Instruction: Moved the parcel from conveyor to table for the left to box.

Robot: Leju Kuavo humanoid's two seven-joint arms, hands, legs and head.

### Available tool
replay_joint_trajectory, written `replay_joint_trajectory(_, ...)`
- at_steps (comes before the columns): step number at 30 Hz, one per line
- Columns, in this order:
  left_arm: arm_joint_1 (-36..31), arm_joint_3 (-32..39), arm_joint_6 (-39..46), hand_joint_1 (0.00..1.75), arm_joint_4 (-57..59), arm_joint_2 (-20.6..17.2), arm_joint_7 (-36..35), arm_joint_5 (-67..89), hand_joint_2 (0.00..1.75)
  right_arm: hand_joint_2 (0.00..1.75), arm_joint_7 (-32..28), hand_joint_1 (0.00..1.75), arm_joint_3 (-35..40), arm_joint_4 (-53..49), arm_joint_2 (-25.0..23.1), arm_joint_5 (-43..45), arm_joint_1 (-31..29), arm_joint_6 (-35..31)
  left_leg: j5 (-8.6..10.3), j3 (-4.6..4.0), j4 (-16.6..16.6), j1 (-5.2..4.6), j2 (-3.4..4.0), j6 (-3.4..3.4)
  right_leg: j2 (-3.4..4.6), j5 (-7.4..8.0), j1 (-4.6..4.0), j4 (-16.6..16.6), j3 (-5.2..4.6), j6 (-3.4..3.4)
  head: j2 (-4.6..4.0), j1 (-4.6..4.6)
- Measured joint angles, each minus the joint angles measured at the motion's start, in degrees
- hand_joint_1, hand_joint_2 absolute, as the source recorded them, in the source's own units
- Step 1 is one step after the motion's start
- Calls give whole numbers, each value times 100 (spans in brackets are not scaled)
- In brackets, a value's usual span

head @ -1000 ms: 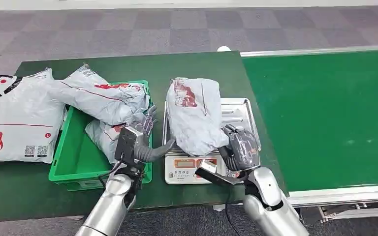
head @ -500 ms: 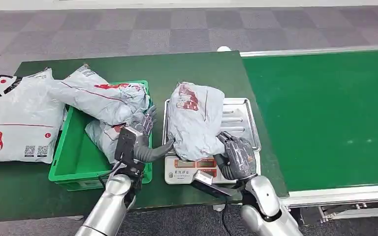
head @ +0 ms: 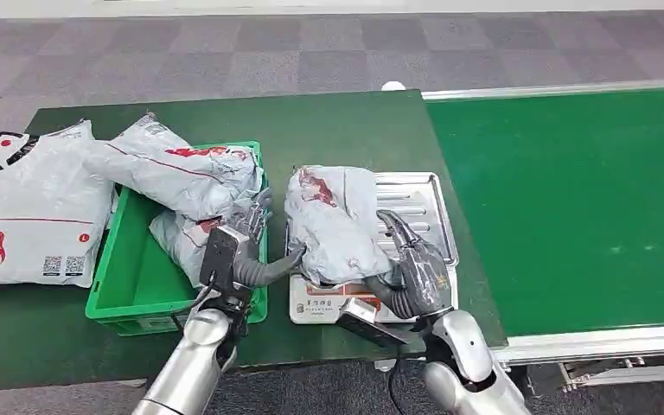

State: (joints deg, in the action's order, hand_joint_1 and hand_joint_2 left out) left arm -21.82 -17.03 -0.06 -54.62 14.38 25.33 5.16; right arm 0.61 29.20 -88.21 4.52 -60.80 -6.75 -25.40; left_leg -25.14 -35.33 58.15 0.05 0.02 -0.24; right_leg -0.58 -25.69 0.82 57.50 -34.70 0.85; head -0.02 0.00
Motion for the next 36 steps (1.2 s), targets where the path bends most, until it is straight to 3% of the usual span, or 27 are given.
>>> replay_joint_trajectory(11,-14,-4,-214,175,2,70,74,-214,175,175,-450,0,-666,437,0,1519,-437,181,3,2,1,-2,0,4,-1,4,2,0,3,2,0,0)
replay_joint_trajectory(18,-105,-57,-216,175,44,116,59,-345,175,175,-973,0,-1506,1069,-2,2874,-767,816,3,1,1,-2,-1,4,-1,4,1,0,3,2,2,0)
replay_joint_trajectory(27,-74,-199,-55,175,-9,92,118,-59,175,175,-1362,0,-2260,1384,-13,3777,-821,1414,2,0,1,-2,-4,3,-3,3,1,0,3,2,2,0)
replay_joint_trajectory(28,-63,-201,-40,0,-18,90,120,-29,175,175,-1375,0,-2354,1414,-13,3822,-820,1451,0,-1,1,-2,-3,2,-2,3,1,0,3,2,2,0)
replay_joint_trajectory(36,-52,-205,260,0,-13,87,76,288,175,175,-1567,0,-2730,1576,-50,4185,-823,1811,0,1,1,-2,-2,2,-2,3,1,0,2,2,0,0)
